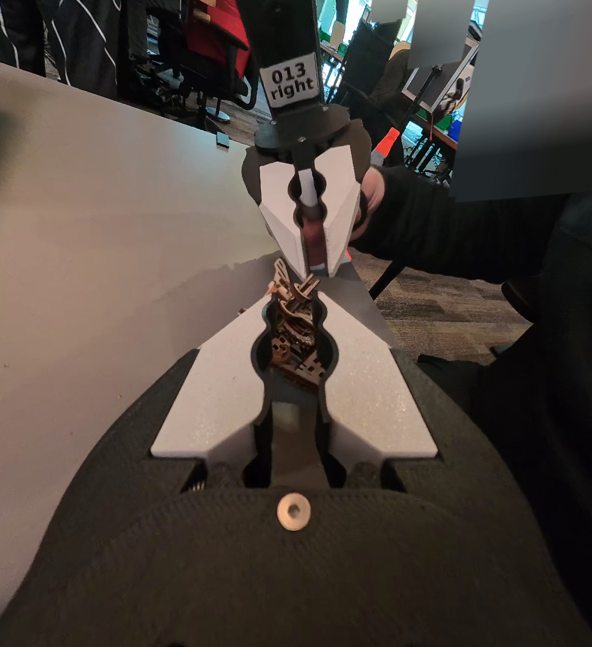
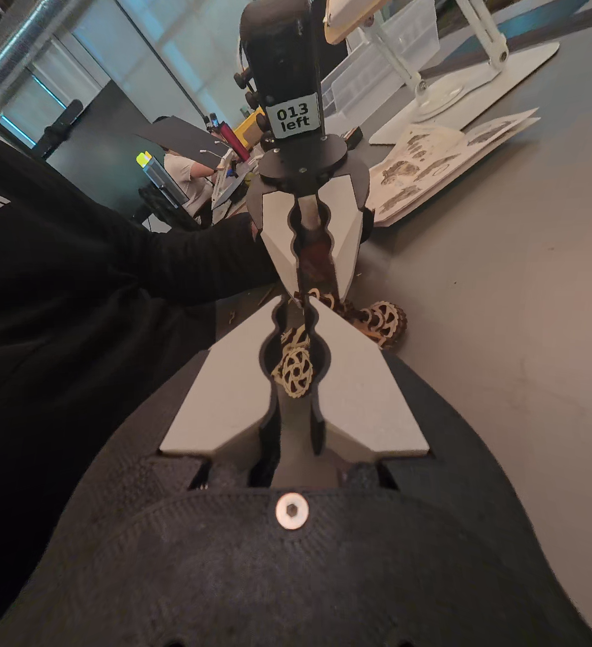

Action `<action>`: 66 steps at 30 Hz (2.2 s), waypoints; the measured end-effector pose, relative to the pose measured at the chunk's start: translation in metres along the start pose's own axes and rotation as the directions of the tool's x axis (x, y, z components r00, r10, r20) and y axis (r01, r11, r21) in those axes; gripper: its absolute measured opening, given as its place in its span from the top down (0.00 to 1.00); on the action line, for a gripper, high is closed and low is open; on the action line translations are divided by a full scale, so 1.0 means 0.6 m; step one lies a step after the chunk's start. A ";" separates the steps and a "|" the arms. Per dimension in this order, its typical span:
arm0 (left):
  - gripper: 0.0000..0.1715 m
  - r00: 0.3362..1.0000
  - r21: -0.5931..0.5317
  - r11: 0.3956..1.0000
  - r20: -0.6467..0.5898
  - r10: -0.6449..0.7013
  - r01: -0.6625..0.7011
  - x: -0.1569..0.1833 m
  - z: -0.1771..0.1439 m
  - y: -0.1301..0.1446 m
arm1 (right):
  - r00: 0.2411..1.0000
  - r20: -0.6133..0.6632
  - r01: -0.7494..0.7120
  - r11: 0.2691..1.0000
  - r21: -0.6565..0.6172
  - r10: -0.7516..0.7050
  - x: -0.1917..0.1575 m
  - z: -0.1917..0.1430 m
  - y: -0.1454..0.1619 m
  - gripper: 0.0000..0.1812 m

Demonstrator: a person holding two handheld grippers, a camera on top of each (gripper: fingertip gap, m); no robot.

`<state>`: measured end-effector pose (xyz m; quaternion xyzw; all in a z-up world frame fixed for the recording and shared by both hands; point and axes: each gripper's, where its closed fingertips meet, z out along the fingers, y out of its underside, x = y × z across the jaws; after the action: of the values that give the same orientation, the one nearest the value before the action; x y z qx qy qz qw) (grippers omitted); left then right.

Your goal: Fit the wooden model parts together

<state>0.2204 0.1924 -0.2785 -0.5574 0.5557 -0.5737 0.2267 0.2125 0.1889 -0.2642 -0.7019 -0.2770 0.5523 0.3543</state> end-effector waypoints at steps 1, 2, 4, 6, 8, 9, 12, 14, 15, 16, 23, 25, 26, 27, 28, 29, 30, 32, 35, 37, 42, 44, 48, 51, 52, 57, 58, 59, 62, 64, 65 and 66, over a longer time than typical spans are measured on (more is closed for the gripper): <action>0.91 1.000 0.002 1.000 0.002 0.000 0.000 0.000 -0.001 0.000 | 1.000 0.004 0.011 1.000 0.008 -0.011 -0.002 0.001 0.000 0.96; 0.91 1.000 0.004 1.000 -0.002 -0.003 0.003 0.001 -0.001 0.000 | 1.000 0.000 0.022 1.000 0.010 -0.022 -0.003 0.002 0.001 0.96; 0.91 1.000 0.006 1.000 -0.005 -0.005 0.005 0.003 0.001 0.001 | 0.998 -0.033 0.046 0.999 -0.001 -0.046 0.001 0.002 0.002 0.99; 0.91 1.000 0.004 1.000 -0.013 -0.005 0.005 0.004 0.004 0.001 | 0.998 -0.042 0.055 0.998 -0.010 -0.055 0.002 0.000 0.004 1.00; 0.91 1.000 0.001 1.000 -0.018 -0.003 0.003 0.005 0.005 0.000 | 0.998 -0.042 0.055 0.998 -0.016 -0.055 0.002 -0.001 0.006 1.00; 0.91 1.000 0.000 1.000 -0.021 -0.002 0.002 0.006 0.006 0.001 | 0.996 -0.048 0.069 0.997 -0.022 -0.070 0.002 -0.001 0.007 1.00; 0.91 1.000 0.000 1.000 -0.019 0.000 0.000 0.004 0.006 0.000 | 0.995 -0.056 0.082 0.996 -0.045 -0.084 -0.003 -0.005 0.006 0.97; 0.91 1.000 -0.004 1.000 -0.021 0.003 -0.003 0.004 0.007 0.000 | 0.990 -0.079 0.108 0.989 -0.104 -0.116 -0.008 -0.008 0.018 0.92; 0.91 1.000 -0.005 1.000 -0.021 0.003 -0.004 0.004 0.006 0.000 | 0.986 -0.091 0.124 0.982 -0.140 -0.137 -0.011 -0.012 0.027 0.92; 0.91 1.000 -0.006 1.000 -0.021 0.004 -0.004 0.004 0.006 0.000 | 0.981 -0.108 0.138 0.975 -0.176 -0.159 -0.013 -0.016 0.038 0.92; 0.91 1.000 -0.007 1.000 -0.021 0.006 -0.006 0.005 0.007 0.000 | 0.945 -0.232 0.156 0.943 -0.295 -0.229 -0.001 -0.034 0.071 0.90; 0.91 1.000 -0.011 1.000 -0.017 0.007 -0.008 0.005 0.006 0.000 | 0.939 -0.281 0.111 0.948 -0.298 -0.198 0.005 -0.041 0.074 0.88; 0.91 1.000 -0.014 1.000 -0.016 0.009 -0.009 0.005 0.006 0.000 | 0.935 -0.302 0.106 0.957 -0.271 -0.189 0.005 -0.046 0.069 0.88; 0.91 1.000 -0.016 1.000 -0.014 0.011 -0.011 0.005 0.006 0.000 | 0.938 -0.307 0.091 0.967 -0.238 -0.164 0.002 -0.049 0.066 0.89; 0.91 1.000 -0.018 1.000 -0.014 0.011 -0.011 0.006 0.006 0.000 | 0.938 -0.319 0.054 0.969 -0.243 -0.132 0.004 -0.051 0.074 0.88; 0.91 1.000 -0.019 1.000 -0.016 0.011 -0.011 0.006 0.007 0.000 | 0.936 -0.337 0.018 0.967 -0.253 -0.105 0.009 -0.051 0.084 0.87; 0.91 1.000 -0.018 1.000 -0.017 0.011 -0.011 0.006 0.007 0.000 | 0.940 -0.334 -0.015 0.971 -0.237 -0.067 0.009 -0.047 0.090 0.87; 0.91 1.000 -0.015 1.000 -0.022 0.009 -0.009 0.006 0.008 0.000 | 0.951 -0.308 -0.095 0.973 -0.210 0.027 0.006 -0.037 0.101 0.87; 0.91 1.000 -0.012 1.000 -0.021 0.008 -0.008 0.007 0.008 0.000 | 0.946 -0.292 -0.185 0.975 -0.126 0.142 0.013 -0.037 0.100 0.93; 0.91 1.000 -0.012 1.000 -0.020 0.009 -0.009 0.007 0.008 0.001 | 0.941 -0.261 -0.242 0.966 -0.085 0.213 0.012 -0.037 0.100 0.93; 0.91 1.000 -0.008 1.000 -0.017 0.010 -0.010 0.009 0.009 0.001 | 0.932 -0.237 -0.299 0.951 -0.073 0.275 0.003 -0.031 0.106 0.95; 0.91 1.000 -0.005 1.000 -0.010 0.010 -0.010 0.008 0.008 0.000 | 0.929 -0.219 -0.317 0.946 -0.063 0.297 -0.003 -0.028 0.107 0.98; 0.91 1.000 -0.004 1.000 0.001 0.016 -0.016 0.009 0.008 0.001 | 0.923 -0.200 -0.341 0.940 -0.034 0.328 -0.010 -0.025 0.107 0.99; 0.91 1.000 0.001 1.000 0.011 0.015 -0.015 0.011 0.008 0.002 | 0.924 -0.189 -0.341 0.940 -0.012 0.333 -0.014 -0.027 0.103 0.99; 0.91 1.000 0.003 1.000 0.019 0.017 -0.017 0.011 0.008 0.002 | 0.923 -0.183 -0.345 0.939 0.004 0.340 -0.015 -0.029 0.100 0.99; 0.91 0.998 0.017 1.000 0.056 0.019 -0.020 0.014 0.008 0.002 | 0.918 -0.110 -0.372 0.923 0.098 0.382 -0.026 -0.042 0.068 0.99; 0.91 0.998 0.020 1.000 0.063 0.017 -0.018 0.014 0.009 0.002 | 0.914 -0.086 -0.385 0.913 0.133 0.398 -0.026 -0.044 0.055 0.99; 0.91 0.997 0.023 1.000 0.074 0.018 -0.020 0.013 0.009 0.001 | 0.908 -0.056 -0.401 0.900 0.169 0.415 -0.026 -0.046 0.043 0.99; 0.90 0.993 0.025 0.998 0.104 0.050 -0.053 0.012 0.008 -0.002 | 0.898 -0.006 -0.429 0.881 0.200 0.439 -0.025 -0.043 0.026 0.99; 0.89 0.989 0.018 0.996 0.122 0.088 -0.091 0.010 0.004 -0.007 | 0.891 0.013 -0.447 0.870 0.208 0.455 -0.023 -0.039 0.022 0.99; 0.89 0.984 0.010 0.992 0.128 0.123 -0.125 0.011 0.003 -0.010 | 0.889 0.015 -0.451 0.868 0.208 0.458 -0.022 -0.038 0.021 0.99; 0.90 0.979 -0.001 0.987 0.125 0.160 -0.161 0.014 0.002 -0.014 | 0.886 0.024 -0.457 0.863 0.215 0.463 -0.022 -0.038 0.018 0.99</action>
<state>0.2225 0.1872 -0.2680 -0.5445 0.5809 -0.5200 0.3091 0.2315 0.1679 -0.2624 -0.7131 -0.0354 0.6374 0.2898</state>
